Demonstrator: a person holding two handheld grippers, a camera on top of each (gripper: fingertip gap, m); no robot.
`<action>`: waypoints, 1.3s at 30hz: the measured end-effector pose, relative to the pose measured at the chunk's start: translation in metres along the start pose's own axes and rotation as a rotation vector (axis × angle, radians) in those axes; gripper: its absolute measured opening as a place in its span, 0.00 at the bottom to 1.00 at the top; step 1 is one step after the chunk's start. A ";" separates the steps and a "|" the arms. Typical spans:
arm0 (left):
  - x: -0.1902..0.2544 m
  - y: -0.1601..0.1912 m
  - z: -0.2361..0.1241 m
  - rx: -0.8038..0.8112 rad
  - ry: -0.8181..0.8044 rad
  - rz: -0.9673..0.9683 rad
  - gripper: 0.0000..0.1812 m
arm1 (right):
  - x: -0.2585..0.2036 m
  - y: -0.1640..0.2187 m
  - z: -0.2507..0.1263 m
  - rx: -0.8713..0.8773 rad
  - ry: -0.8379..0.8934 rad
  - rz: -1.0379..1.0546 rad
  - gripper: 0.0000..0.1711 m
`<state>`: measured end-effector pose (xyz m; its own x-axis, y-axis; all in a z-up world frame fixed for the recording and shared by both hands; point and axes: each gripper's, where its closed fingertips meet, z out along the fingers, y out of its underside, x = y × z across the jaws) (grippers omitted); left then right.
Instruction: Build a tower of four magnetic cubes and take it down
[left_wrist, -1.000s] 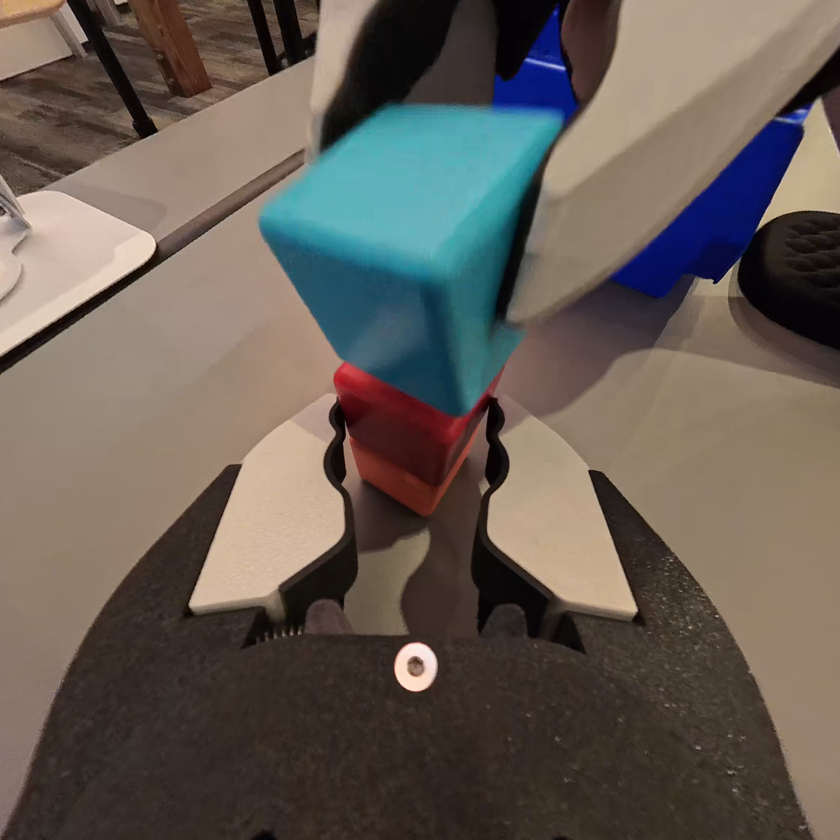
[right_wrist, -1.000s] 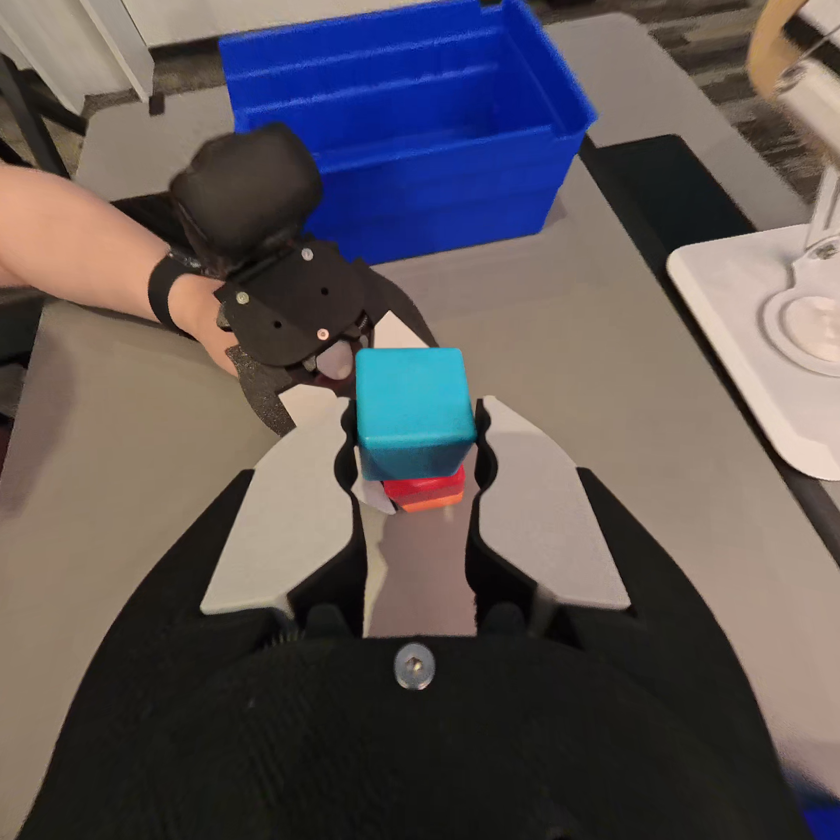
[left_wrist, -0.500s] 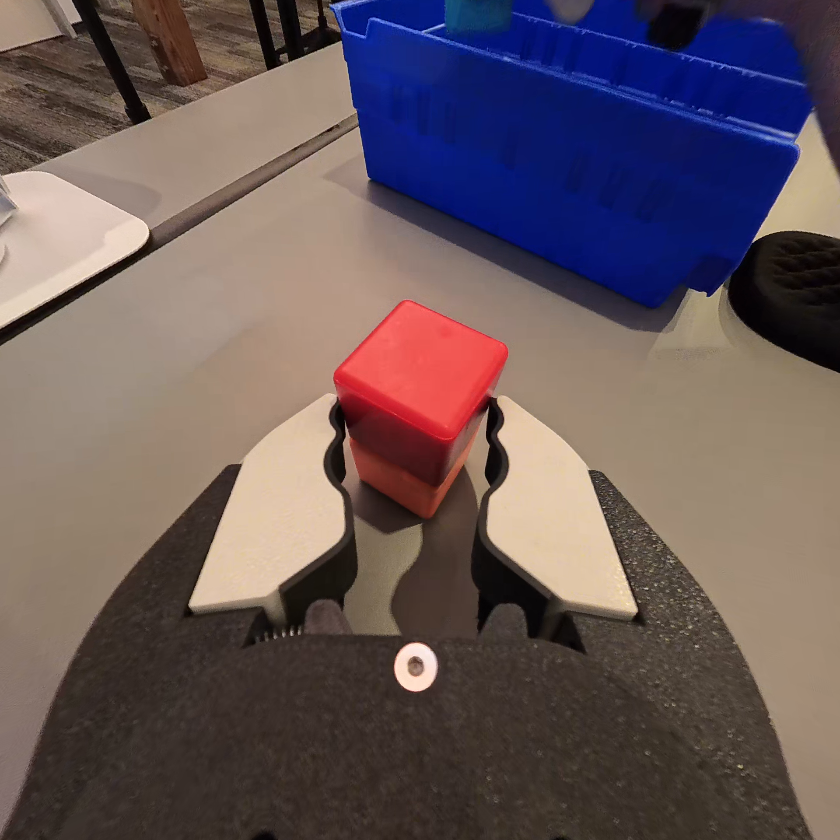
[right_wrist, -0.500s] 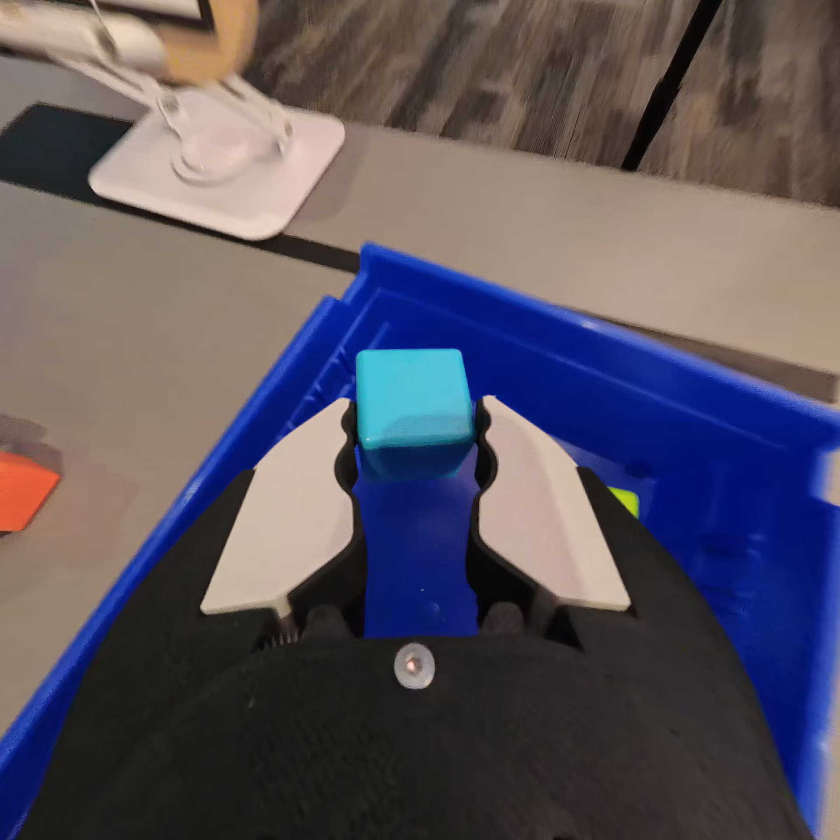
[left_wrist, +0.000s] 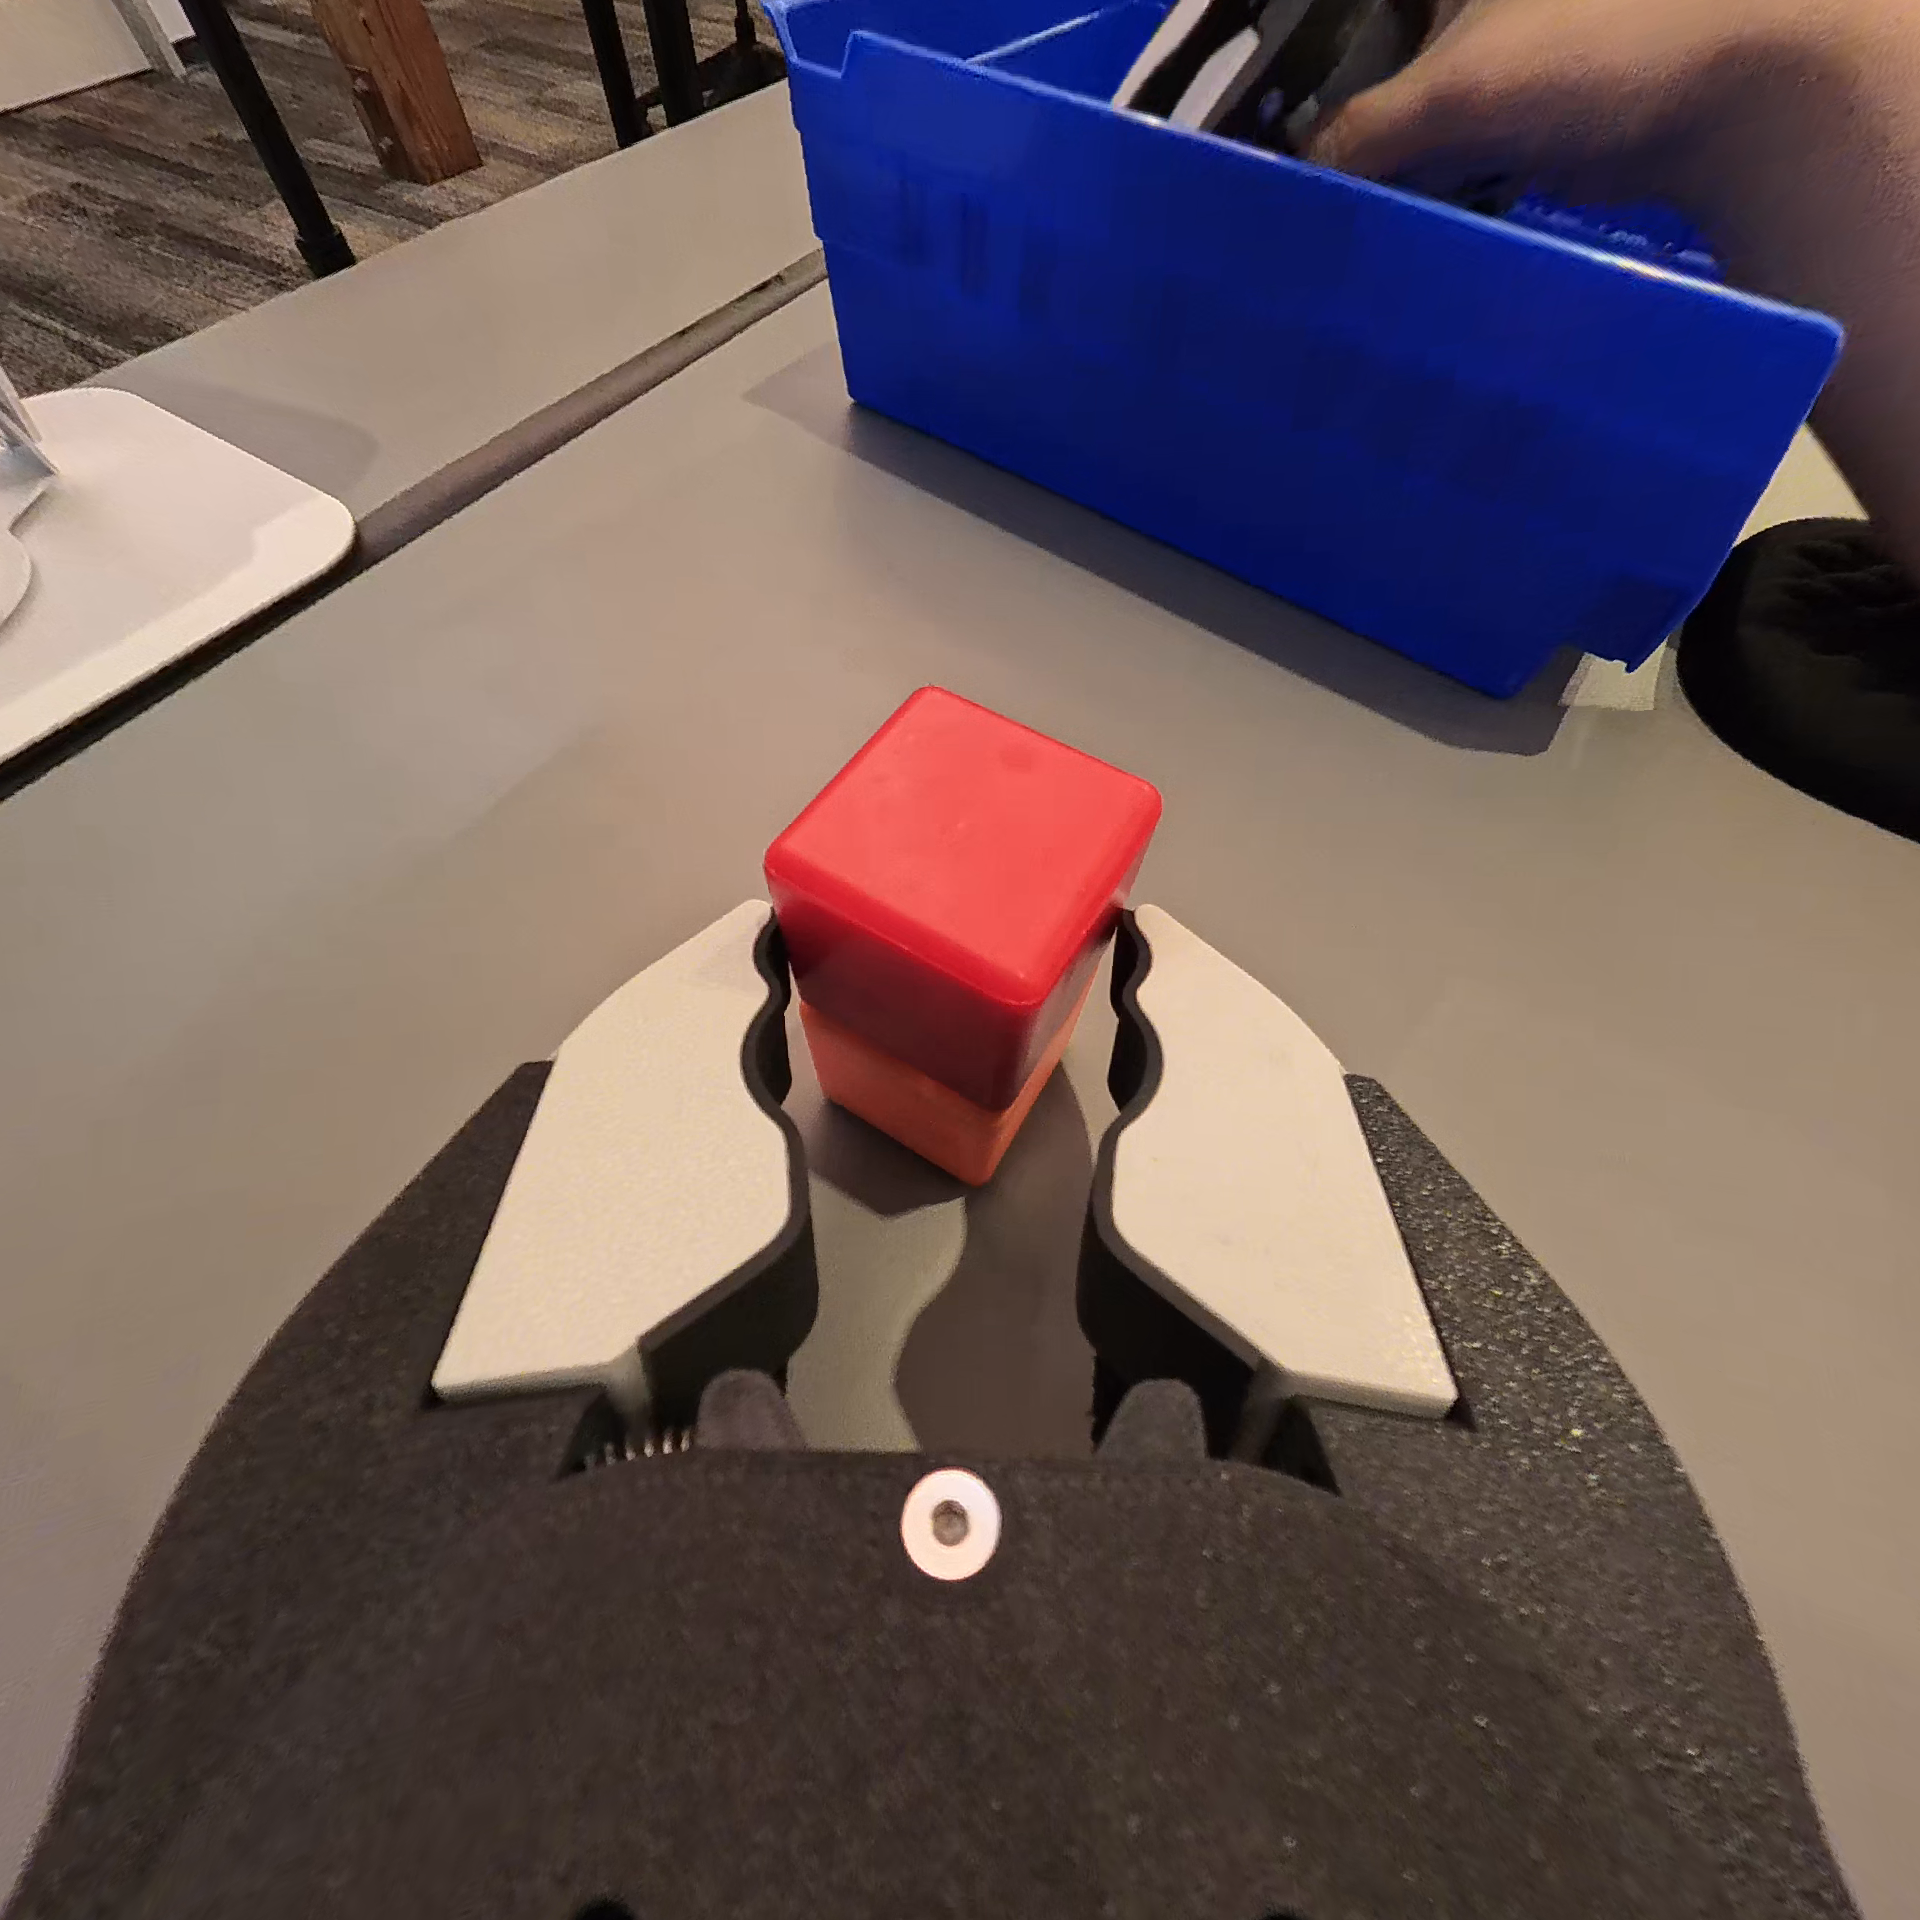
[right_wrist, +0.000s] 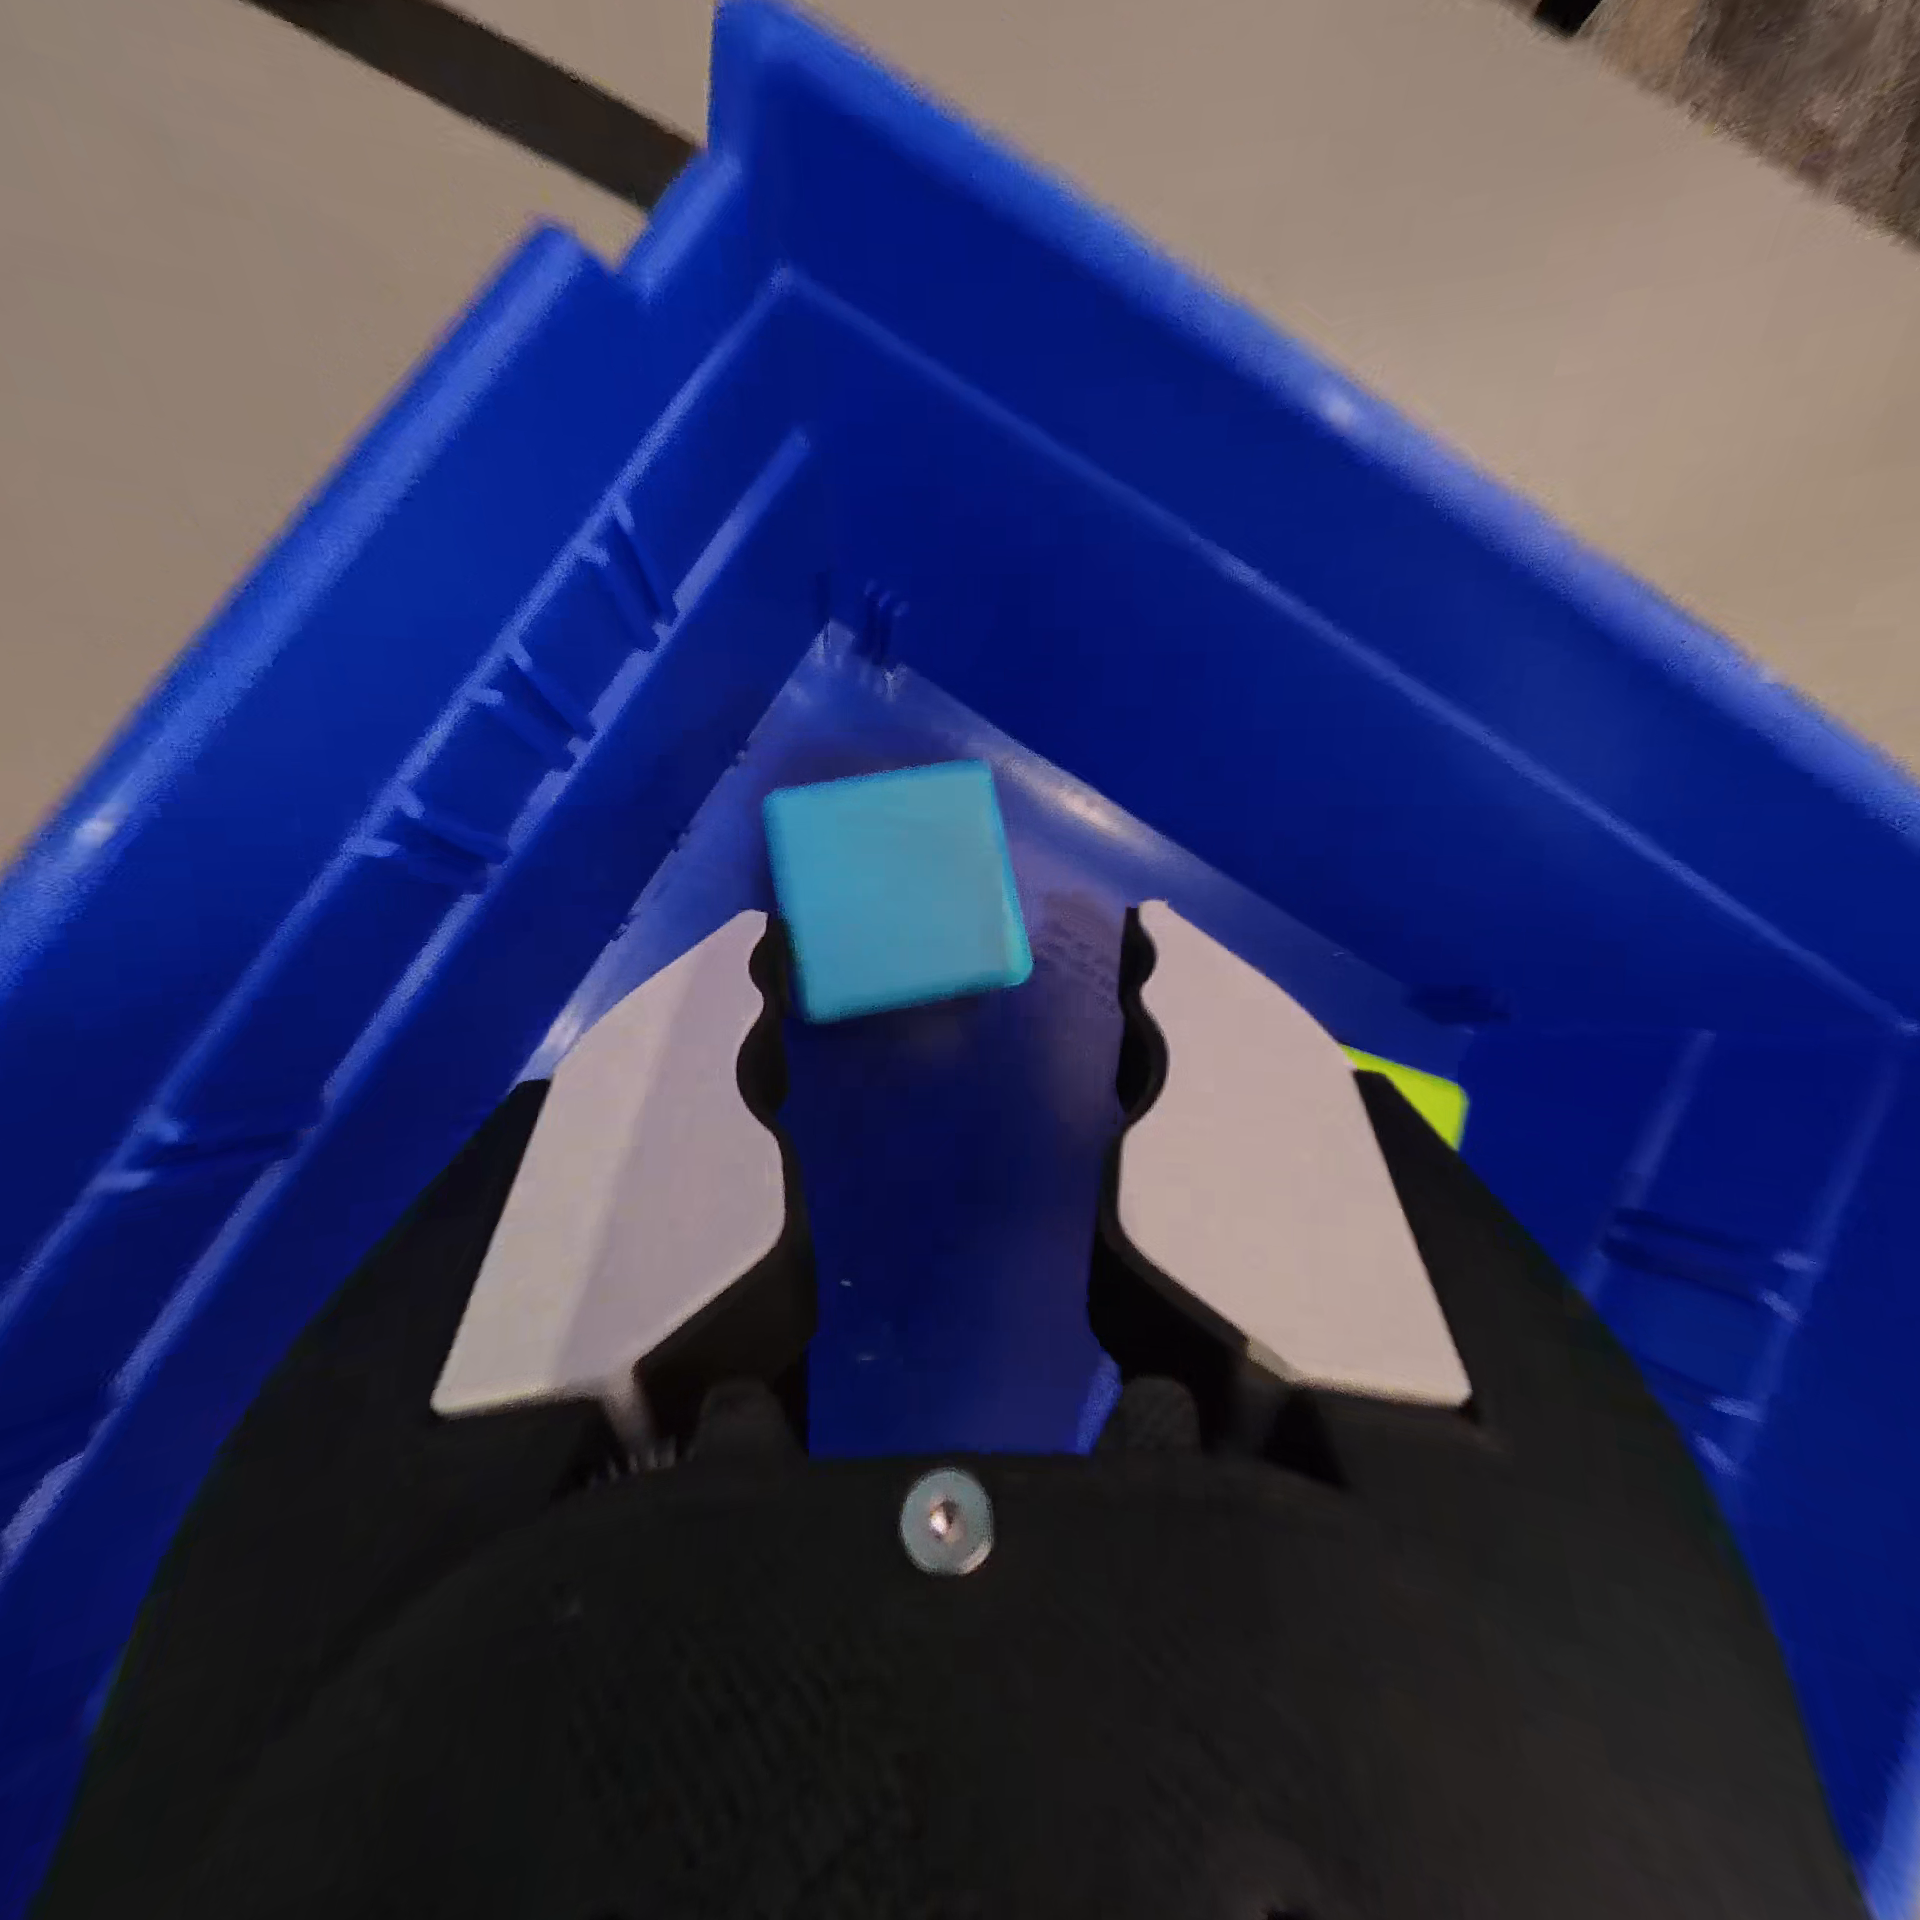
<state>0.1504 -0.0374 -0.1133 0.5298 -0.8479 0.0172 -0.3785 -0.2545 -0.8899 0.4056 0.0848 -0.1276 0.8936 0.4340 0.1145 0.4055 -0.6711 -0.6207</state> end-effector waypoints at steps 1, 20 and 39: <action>0.000 -0.001 -0.001 0.004 0.000 0.000 0.33 | 0.002 -0.006 -0.009 0.030 0.004 0.008 0.37; -0.001 0.037 0.008 -0.220 0.011 -0.031 0.46 | -0.220 -0.089 -0.128 0.406 -0.557 -0.567 0.42; -0.004 0.045 0.013 -0.285 0.001 0.018 0.32 | -0.294 -0.050 -0.052 0.168 -0.651 -0.713 0.28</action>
<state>0.1414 -0.0398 -0.1590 0.5207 -0.8537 0.0032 -0.5856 -0.3599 -0.7263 0.1331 -0.0405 -0.0898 0.1488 0.9851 0.0867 0.7312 -0.0506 -0.6802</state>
